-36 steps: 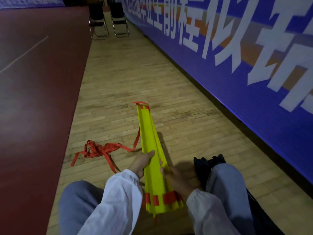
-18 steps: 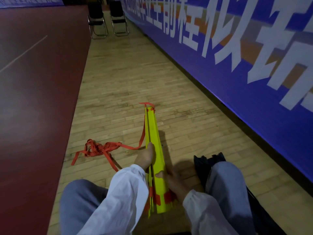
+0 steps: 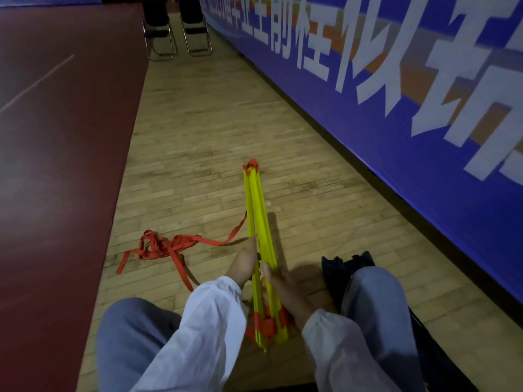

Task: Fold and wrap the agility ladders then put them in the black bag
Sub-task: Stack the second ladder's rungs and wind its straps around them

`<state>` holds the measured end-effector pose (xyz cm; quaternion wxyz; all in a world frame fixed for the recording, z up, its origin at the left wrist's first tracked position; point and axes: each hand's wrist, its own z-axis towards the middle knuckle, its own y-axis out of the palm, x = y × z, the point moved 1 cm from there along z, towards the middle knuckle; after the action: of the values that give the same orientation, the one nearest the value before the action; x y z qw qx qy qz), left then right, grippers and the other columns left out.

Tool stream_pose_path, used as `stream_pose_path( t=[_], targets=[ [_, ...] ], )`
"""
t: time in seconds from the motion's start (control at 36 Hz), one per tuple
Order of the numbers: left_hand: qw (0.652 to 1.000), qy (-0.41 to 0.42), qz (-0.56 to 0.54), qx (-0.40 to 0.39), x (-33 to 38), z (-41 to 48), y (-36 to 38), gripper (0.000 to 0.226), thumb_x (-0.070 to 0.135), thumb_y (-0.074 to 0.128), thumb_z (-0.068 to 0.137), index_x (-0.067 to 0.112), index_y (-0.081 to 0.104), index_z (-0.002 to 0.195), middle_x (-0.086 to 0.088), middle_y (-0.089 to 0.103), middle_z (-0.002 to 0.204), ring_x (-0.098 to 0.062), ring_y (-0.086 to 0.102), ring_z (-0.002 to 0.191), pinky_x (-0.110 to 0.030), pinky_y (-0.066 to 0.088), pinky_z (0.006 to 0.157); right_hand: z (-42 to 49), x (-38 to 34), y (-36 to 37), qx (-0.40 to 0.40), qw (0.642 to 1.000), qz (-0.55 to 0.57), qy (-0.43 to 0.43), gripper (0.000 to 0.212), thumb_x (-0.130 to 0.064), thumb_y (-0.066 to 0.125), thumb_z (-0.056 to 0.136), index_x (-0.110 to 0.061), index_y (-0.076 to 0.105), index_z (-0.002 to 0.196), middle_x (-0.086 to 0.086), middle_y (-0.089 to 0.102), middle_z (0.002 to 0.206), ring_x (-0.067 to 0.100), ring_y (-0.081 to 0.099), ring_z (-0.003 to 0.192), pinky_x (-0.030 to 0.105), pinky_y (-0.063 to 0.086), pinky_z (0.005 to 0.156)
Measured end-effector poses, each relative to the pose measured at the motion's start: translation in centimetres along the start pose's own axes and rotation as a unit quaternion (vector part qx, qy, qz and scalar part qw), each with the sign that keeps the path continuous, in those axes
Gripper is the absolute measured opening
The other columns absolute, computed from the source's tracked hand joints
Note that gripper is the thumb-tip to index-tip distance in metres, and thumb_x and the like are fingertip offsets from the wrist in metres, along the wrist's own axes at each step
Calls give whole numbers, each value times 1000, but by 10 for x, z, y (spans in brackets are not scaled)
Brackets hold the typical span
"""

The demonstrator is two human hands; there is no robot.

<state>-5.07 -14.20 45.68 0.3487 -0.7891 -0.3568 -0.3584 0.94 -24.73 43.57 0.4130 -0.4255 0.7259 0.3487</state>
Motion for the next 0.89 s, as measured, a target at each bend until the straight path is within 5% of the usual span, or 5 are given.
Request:
stream_pose_path(
  t=[0.17, 0.31, 0.61, 0.75, 0.89],
  targets=[
    [998, 10, -68, -12, 8, -6, 10, 53, 29, 25, 105, -12, 54, 121, -30, 56, 126, -38, 52, 119, -34, 41, 93, 4, 2, 3, 11, 996, -82, -40, 20, -43, 70, 84, -35, 64, 101, -11, 72, 97, 5, 67, 92, 29, 54, 85],
    [989, 45, -133, -44, 8, -16, 10, 46, 25, 25, 106, -8, 52, 124, -32, 55, 122, -34, 58, 105, -14, 47, 59, 0, -1, -3, -40, 997, -56, -28, 35, -21, 76, 82, -31, 60, 113, -11, 72, 98, 5, 69, 91, 26, 54, 78],
    [994, 69, 90, 8, -23, 14, -18, 32, 27, 45, 99, 13, 53, 72, -8, 51, 67, -22, 46, 61, -29, 34, 61, 8, 7, -19, -1, 1000, 14, 19, 29, 2, 58, 83, 1, 62, 112, 9, 67, 76, 16, 65, 56, 27, 52, 54],
    [991, -95, -28, -87, -59, 20, -8, 25, 37, 41, 101, 14, 48, 107, -14, 59, 99, -27, 55, 90, -34, 43, 78, 11, 10, -31, 6, 999, 6, 49, 35, -1, 54, 82, -1, 58, 118, 12, 68, 86, 27, 67, 74, 36, 54, 65],
    [945, -206, -189, -169, -78, 19, 12, 39, 43, 34, 102, 16, 50, 80, 2, 54, 46, -13, 51, 41, -19, 42, 43, 11, 12, -41, 34, 996, -70, 46, 27, -4, 54, 87, -23, 63, 104, 9, 67, 95, 27, 63, 89, 37, 51, 77]
  ],
)
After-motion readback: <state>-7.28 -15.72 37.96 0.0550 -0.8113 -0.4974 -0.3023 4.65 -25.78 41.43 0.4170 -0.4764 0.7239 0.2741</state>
